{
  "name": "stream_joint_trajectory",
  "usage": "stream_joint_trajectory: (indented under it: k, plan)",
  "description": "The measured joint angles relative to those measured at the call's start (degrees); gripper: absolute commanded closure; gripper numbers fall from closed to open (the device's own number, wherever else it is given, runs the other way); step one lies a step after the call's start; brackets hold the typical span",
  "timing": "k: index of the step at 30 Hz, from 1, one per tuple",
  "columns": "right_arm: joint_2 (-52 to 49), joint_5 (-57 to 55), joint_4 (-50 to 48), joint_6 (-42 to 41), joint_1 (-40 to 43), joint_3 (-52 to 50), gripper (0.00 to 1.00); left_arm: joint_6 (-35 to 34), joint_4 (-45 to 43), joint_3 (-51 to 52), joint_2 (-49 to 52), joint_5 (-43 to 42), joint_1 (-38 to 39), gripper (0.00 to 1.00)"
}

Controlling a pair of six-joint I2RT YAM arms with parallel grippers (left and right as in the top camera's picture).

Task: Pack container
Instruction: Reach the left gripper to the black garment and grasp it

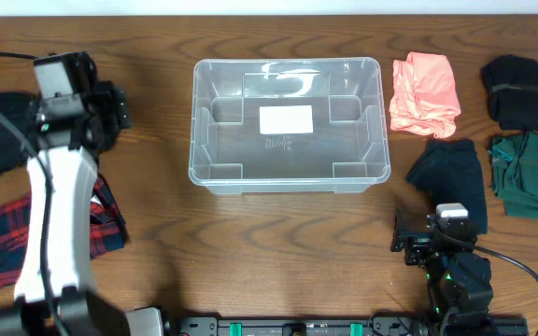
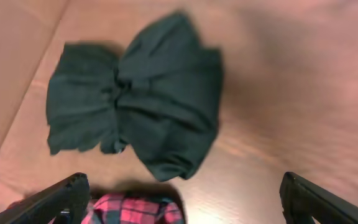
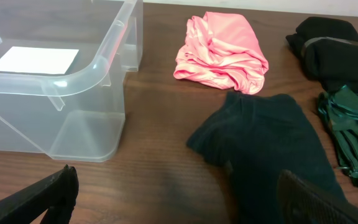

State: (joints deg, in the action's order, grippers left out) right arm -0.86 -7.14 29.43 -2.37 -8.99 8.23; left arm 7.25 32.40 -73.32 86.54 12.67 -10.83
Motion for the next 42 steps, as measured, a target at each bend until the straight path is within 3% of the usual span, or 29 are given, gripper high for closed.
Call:
stream_joint_trajectory:
  k: [8, 18, 28, 35, 37, 40, 42]
  plan:
    - [0.0, 0.0, 0.0, 0.0, 0.0, 0.0, 0.01, 4.0, -7.2, 0.0, 11.4, 8.4, 0.8, 0.02]
    - [0.0, 0.0, 0.0, 0.0, 0.0, 0.0, 0.01, 11.3, -8.3, 0.0, 22.7, 16.4, 2.1, 0.02]
    - [0.0, 0.0, 0.0, 0.0, 0.0, 0.0, 0.01, 15.3, -11.3, 0.0, 30.5, 22.6, 2.1, 0.02]
    - [0.0, 0.0, 0.0, 0.0, 0.0, 0.0, 0.01, 18.3, -18.9, -0.6, 33.4, 29.4, 2.4, 0.01]
    - [0.0, 0.0, 0.0, 0.0, 0.0, 0.0, 0.01, 18.4, -21.0, -0.8, 34.2, 30.9, 2.6, 0.17]
    - [0.0, 0.0, 0.0, 0.0, 0.0, 0.0, 0.01, 18.7, -22.4, -0.7, 35.5, 31.0, 2.7, 0.61]
    - [0.0, 0.0, 0.0, 0.0, 0.0, 0.0, 0.01, 18.6, -22.4, -0.7, 36.3, 31.5, 2.8, 0.74]
